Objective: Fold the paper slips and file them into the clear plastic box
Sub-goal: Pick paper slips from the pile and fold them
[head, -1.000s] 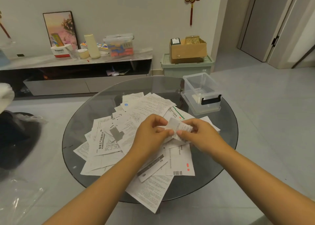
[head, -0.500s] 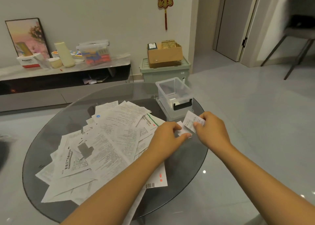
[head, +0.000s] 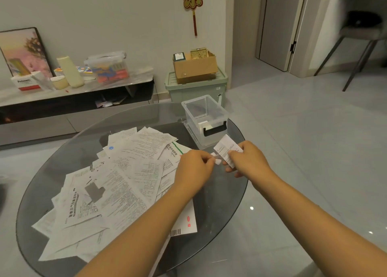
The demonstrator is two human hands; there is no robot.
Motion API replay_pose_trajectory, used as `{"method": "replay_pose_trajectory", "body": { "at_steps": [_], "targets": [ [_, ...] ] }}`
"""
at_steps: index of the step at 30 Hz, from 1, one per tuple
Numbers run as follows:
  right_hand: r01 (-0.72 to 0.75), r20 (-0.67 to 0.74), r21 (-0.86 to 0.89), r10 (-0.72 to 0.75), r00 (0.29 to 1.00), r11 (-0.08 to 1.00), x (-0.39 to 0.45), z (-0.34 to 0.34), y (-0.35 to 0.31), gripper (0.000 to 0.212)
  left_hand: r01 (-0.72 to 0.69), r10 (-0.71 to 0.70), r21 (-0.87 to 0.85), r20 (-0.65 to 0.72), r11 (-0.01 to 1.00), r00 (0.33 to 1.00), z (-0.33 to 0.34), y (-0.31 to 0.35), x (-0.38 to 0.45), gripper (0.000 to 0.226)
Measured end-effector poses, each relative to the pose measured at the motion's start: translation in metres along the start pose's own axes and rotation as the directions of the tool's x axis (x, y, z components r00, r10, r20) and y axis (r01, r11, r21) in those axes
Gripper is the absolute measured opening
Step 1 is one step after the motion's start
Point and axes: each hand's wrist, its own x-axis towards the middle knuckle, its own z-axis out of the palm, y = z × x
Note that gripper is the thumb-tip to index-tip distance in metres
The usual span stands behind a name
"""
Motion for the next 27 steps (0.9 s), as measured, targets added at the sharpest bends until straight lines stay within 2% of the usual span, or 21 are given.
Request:
{"method": "replay_pose_trajectory", "body": {
  "at_steps": [2, 3, 4, 6, 8, 10, 11, 15, 18, 20, 24, 27],
  "targets": [
    [0.004, -0.007, 0.095, -0.004, 1.0, 0.995, -0.002, 0.001, -0.002, 0.011, 0.119, -0.12, -0.236, 0.012, 0.964, 0.993, -0.006, -0.005, -0.006, 0.019],
    [0.0, 0.008, 0.158, -0.001, 1.0, 0.987, -0.003, 0.001, -0.004, 0.011, 0.21, -0.205, -0.391, 0.055, 0.896, 0.977, -0.011, -0.007, -0.009, 0.019],
    [-0.01, 0.035, 0.217, 0.003, 0.999, 0.976, -0.004, 0.002, -0.004, 0.011, 0.294, -0.275, -0.537, 0.118, 0.791, 0.954, -0.015, -0.008, -0.012, 0.018],
    [-0.044, 0.111, 0.282, 0.013, 0.994, 0.958, -0.008, 0.005, -0.006, 0.013, 0.388, -0.325, -0.745, 0.24, 0.543, 0.915, -0.027, -0.01, -0.022, 0.014],
    [-0.085, 0.187, 0.317, 0.026, 0.982, 0.945, -0.012, 0.009, -0.008, 0.014, 0.409, -0.318, -0.846, 0.306, 0.342, 0.897, -0.039, -0.012, -0.031, 0.01],
    [-0.126, 0.252, 0.369, 0.031, 0.967, 0.921, -0.015, 0.012, -0.009, 0.014, 0.414, -0.313, -0.886, 0.341, 0.207, 0.886, -0.047, -0.015, -0.038, 0.007],
    [-0.144, 0.279, 0.406, 0.027, 0.96, 0.903, -0.017, 0.014, -0.01, 0.015, 0.421, -0.318, -0.889, 0.352, 0.181, 0.88, -0.05, -0.019, -0.041, 0.007],
    [-0.152, 0.299, 0.493, -0.002, 0.954, 0.856, -0.018, 0.016, -0.011, 0.019, 0.468, -0.368, -0.861, 0.377, 0.198, 0.85, -0.055, -0.027, -0.048, 0.011],
    [-0.149, 0.291, 0.515, -0.009, 0.957, 0.844, -0.02, 0.019, -0.012, 0.02, 0.472, -0.374, -0.874, 0.403, 0.113, 0.836, -0.057, -0.031, -0.05, 0.011],
    [-0.119, 0.264, 0.481, -0.014, 0.964, 0.869, -0.02, 0.021, -0.011, 0.02, 0.466, -0.382, -0.88, 0.401, 0.091, 0.832, -0.058, -0.034, -0.051, 0.008],
    [-0.062, 0.222, 0.432, -0.039, 0.974, 0.9, -0.021, 0.025, -0.01, 0.019, 0.435, -0.405, -0.885, 0.342, 0.166, 0.848, -0.06, -0.039, -0.051, 0.004],
    [-0.043, 0.271, 0.41, -0.077, 0.959, 0.911, -0.023, 0.03, -0.012, 0.015, 0.421, -0.341, -0.894, 0.352, 0.154, 0.872, -0.061, -0.04, -0.052, 0.007]
  ]
}}
